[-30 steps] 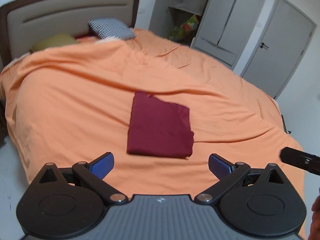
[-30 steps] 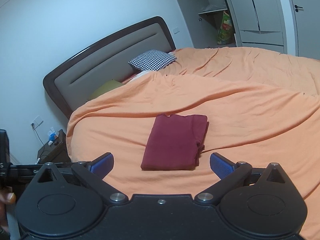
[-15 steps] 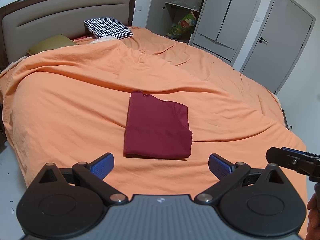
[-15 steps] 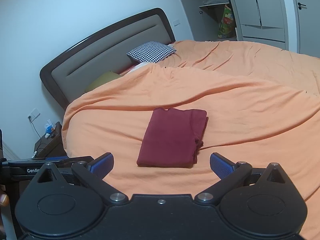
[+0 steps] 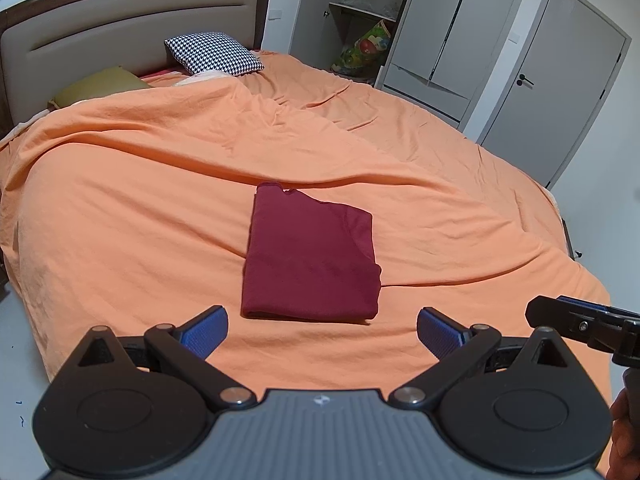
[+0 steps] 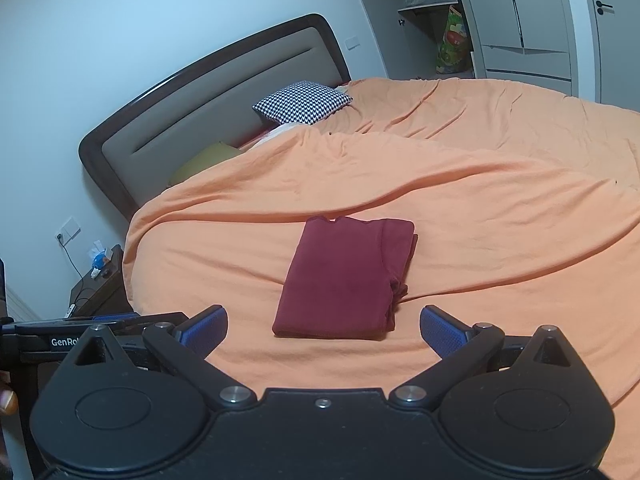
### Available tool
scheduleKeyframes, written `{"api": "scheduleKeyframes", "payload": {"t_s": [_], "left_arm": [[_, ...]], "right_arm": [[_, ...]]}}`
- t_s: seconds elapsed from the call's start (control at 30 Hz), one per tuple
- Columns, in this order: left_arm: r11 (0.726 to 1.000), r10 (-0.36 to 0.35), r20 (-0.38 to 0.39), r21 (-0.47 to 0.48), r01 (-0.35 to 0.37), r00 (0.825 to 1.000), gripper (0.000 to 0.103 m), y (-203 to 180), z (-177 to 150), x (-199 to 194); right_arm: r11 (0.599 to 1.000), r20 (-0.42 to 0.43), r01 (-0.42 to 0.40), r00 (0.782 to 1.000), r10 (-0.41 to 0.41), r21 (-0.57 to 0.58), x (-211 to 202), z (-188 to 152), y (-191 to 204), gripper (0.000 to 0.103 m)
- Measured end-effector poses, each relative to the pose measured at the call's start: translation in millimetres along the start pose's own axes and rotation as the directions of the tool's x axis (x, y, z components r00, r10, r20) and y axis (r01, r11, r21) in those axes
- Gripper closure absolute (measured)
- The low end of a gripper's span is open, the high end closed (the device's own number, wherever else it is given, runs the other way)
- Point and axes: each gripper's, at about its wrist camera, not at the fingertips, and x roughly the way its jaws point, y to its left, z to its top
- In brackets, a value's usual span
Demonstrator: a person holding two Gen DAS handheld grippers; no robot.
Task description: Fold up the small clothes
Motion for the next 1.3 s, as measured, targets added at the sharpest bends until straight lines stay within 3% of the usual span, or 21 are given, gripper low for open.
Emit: {"api": "scheduleKeyframes", "payload": {"t_s": [1.3], "left_arm": [[0.999,-0.017,0.020,-0.031,0.018,1.000,0.000,-1.9,-3.8,-6.9]], "right_arm": [[1.000,0.001,-0.018,1.000,0.018,-0.007,-2.8,1.5,-4.8,0.001]]}}
